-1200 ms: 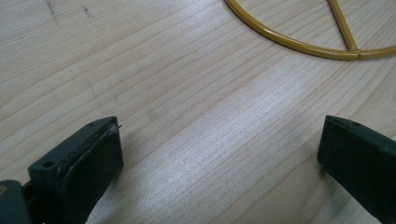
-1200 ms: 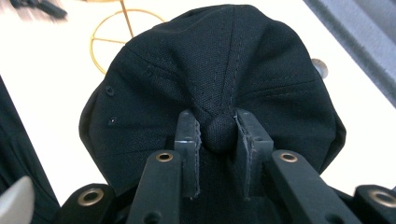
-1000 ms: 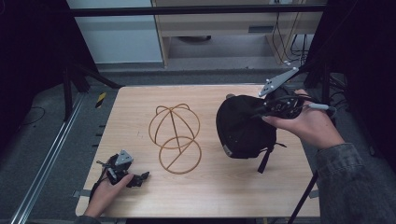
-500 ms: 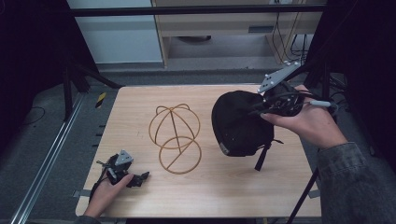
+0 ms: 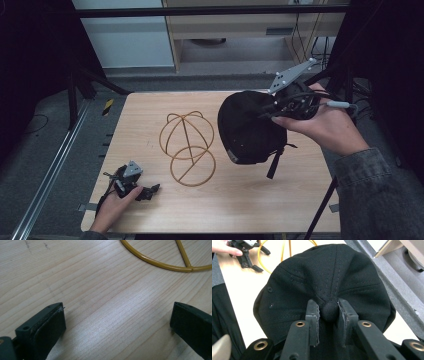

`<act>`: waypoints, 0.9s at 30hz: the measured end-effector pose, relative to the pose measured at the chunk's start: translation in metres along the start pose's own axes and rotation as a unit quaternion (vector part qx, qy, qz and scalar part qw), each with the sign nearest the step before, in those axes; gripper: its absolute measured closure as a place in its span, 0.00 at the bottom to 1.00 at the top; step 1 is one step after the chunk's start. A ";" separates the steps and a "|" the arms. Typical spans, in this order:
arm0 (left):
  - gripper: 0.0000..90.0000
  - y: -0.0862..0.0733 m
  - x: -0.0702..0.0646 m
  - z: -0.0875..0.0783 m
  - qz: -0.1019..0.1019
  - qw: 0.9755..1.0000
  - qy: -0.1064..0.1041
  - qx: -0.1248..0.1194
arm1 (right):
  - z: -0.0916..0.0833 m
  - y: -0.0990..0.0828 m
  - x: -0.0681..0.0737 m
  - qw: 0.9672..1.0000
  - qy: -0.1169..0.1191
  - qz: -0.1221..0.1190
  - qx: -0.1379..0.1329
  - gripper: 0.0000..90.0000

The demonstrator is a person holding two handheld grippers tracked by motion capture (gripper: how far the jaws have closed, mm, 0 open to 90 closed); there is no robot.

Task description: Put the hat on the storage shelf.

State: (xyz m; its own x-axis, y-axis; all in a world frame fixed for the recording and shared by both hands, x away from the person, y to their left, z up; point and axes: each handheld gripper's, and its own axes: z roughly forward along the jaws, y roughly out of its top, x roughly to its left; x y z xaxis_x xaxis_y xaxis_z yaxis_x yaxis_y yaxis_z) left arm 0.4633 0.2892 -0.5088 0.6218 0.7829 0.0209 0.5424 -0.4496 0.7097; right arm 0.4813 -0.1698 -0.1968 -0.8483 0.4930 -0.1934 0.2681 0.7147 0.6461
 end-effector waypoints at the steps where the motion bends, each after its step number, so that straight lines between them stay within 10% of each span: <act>1: 0.00 0.000 0.000 0.000 0.000 1.000 0.000 0.000 | 0.000 0.001 0.001 1.000 0.000 -0.001 -0.001 0.81; 27: 0.00 0.000 0.000 0.000 0.000 1.000 0.000 0.000 | 0.010 0.039 0.015 0.999 0.003 -0.033 0.008 0.81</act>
State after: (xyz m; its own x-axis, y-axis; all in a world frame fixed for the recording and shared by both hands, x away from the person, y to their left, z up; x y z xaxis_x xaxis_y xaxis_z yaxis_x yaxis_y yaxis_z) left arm 0.4633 0.2892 -0.5088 0.6219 0.7828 0.0215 0.5424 -0.4504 0.7092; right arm 0.4835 -0.1295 -0.1815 -0.8666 0.4423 -0.2309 0.2195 0.7536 0.6196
